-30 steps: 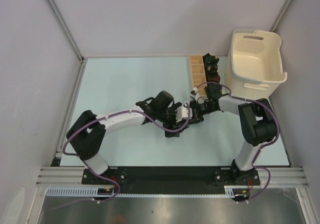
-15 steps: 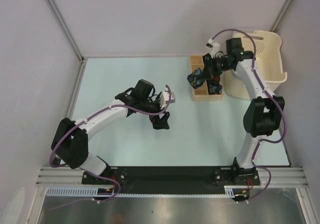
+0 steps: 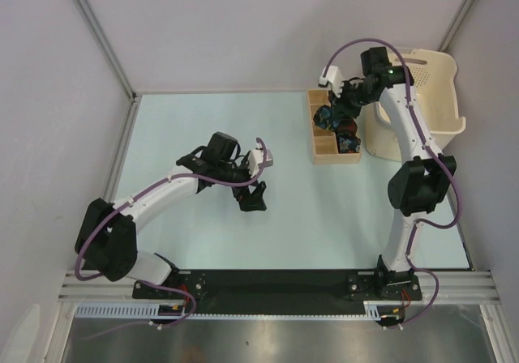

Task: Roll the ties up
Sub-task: Place the tie in the storage box.

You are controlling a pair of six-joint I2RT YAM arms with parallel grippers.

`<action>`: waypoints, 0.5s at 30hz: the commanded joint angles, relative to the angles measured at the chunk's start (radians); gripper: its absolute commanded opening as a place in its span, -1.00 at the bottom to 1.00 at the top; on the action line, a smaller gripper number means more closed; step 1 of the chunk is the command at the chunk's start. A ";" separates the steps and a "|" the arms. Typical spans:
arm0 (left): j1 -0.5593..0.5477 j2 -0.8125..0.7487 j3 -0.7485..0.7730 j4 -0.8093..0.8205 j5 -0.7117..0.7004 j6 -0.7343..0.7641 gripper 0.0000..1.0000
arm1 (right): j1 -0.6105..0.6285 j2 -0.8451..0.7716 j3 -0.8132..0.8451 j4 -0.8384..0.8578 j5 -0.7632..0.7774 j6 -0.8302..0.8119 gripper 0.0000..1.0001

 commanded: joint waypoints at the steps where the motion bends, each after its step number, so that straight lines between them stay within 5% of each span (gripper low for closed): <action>1: 0.017 -0.061 -0.033 0.040 0.007 -0.017 0.99 | 0.042 -0.020 -0.046 -0.037 0.029 -0.333 -1.00; 8: 0.023 -0.087 -0.064 0.055 -0.010 -0.005 0.99 | 0.065 0.003 -0.129 -0.075 0.080 -0.516 -1.00; 15: 0.037 -0.087 -0.082 0.063 -0.016 0.010 0.99 | 0.079 0.049 -0.155 0.096 0.147 -0.467 -1.00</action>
